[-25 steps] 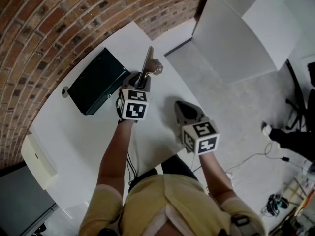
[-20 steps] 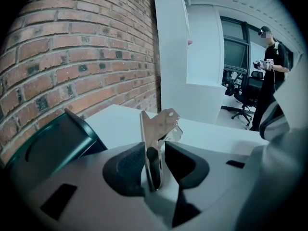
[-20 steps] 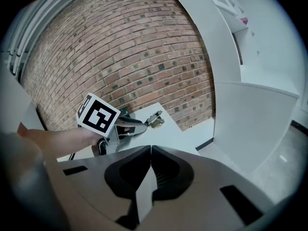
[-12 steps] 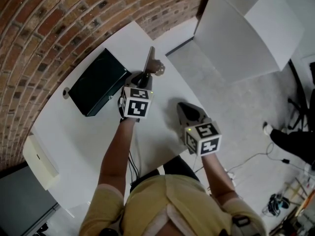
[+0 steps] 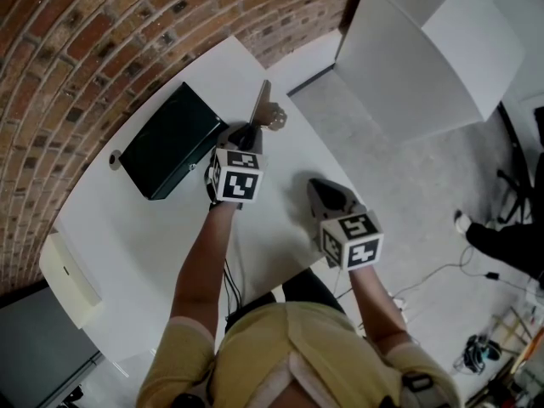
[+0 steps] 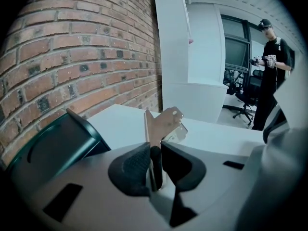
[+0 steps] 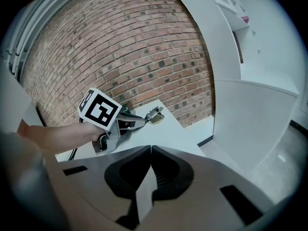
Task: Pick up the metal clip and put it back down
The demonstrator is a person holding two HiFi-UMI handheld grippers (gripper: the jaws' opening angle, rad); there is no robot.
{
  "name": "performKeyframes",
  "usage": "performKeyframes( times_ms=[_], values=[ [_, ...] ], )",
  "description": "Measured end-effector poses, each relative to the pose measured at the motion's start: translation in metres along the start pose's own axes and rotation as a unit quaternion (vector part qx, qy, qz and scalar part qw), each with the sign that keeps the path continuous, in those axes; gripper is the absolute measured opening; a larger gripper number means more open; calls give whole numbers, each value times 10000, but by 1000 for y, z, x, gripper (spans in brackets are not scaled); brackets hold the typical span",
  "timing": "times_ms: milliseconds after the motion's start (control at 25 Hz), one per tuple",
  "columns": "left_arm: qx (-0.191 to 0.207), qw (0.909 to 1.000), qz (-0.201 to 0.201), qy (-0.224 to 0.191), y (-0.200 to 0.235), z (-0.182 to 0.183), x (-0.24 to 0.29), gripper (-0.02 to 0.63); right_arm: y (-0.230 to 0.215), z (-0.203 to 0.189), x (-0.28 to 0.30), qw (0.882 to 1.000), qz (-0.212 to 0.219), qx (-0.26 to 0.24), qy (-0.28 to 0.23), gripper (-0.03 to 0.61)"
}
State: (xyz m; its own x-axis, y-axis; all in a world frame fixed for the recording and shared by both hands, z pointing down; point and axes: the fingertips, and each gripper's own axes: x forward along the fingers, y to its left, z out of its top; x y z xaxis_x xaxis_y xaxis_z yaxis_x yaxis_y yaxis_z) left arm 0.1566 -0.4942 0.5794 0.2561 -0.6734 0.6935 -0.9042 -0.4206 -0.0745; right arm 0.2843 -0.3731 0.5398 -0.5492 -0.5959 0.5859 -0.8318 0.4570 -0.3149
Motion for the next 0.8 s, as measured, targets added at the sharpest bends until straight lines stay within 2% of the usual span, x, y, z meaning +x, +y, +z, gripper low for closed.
performKeyframes(
  times_ms=[160,800],
  values=[
    [67,9999,76,-78,1,2,-3,40,1,-2,-3,10000,-28,8,-4,5],
    [498,9979,304,-281,0,6,-19,17,7,-6,-15,10000,-51,-31,-4,5]
  ],
)
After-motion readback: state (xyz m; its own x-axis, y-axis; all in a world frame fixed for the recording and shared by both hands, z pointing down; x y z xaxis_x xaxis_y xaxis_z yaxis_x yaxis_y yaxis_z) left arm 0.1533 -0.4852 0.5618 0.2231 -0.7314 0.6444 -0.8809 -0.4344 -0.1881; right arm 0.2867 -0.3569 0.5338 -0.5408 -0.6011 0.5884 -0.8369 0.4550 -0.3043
